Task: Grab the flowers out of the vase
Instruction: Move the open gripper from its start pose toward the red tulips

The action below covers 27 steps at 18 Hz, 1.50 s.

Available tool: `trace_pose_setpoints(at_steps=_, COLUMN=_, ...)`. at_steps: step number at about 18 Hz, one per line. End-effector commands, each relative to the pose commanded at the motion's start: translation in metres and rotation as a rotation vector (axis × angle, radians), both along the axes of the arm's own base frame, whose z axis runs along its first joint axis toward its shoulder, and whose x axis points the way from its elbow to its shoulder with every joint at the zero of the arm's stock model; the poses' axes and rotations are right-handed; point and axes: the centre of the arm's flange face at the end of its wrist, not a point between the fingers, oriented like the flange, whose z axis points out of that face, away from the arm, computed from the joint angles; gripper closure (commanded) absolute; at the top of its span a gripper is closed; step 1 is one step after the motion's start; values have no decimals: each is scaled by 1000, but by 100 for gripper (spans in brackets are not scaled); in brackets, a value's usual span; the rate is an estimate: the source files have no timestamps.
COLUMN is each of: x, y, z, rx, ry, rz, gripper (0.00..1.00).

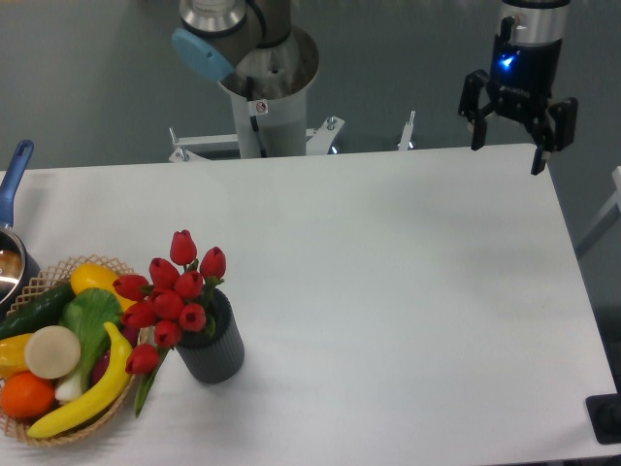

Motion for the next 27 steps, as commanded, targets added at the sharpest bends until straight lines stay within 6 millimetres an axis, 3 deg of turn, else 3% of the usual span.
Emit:
trace_pose_setpoints(at_steps=4, x=6, y=6, z=-7, rx=23, ry=-22, rz=-1, gripper=0)
trace_pose_setpoints(at_steps=7, x=13, y=14, z=-10, rx=118, ry=-100, rz=155, gripper=0)
trace_pose_setpoints(at_steps=11, x=22, y=26, z=-24, rx=139, ry=-116, rz=191, gripper=0)
trace_pose_setpoints(at_steps=16, x=45, y=67, z=-44, rx=228, ry=-173, rz=312, gripper=0)
trace_pose_setpoints(at_steps=23, x=86, y=126, z=-71, rx=361, ry=-278, rz=221, gripper=0)
trace_pose_setpoints(at_steps=27, x=93, y=140, z=-77, rx=428, ry=-356, rz=166, gripper=0)
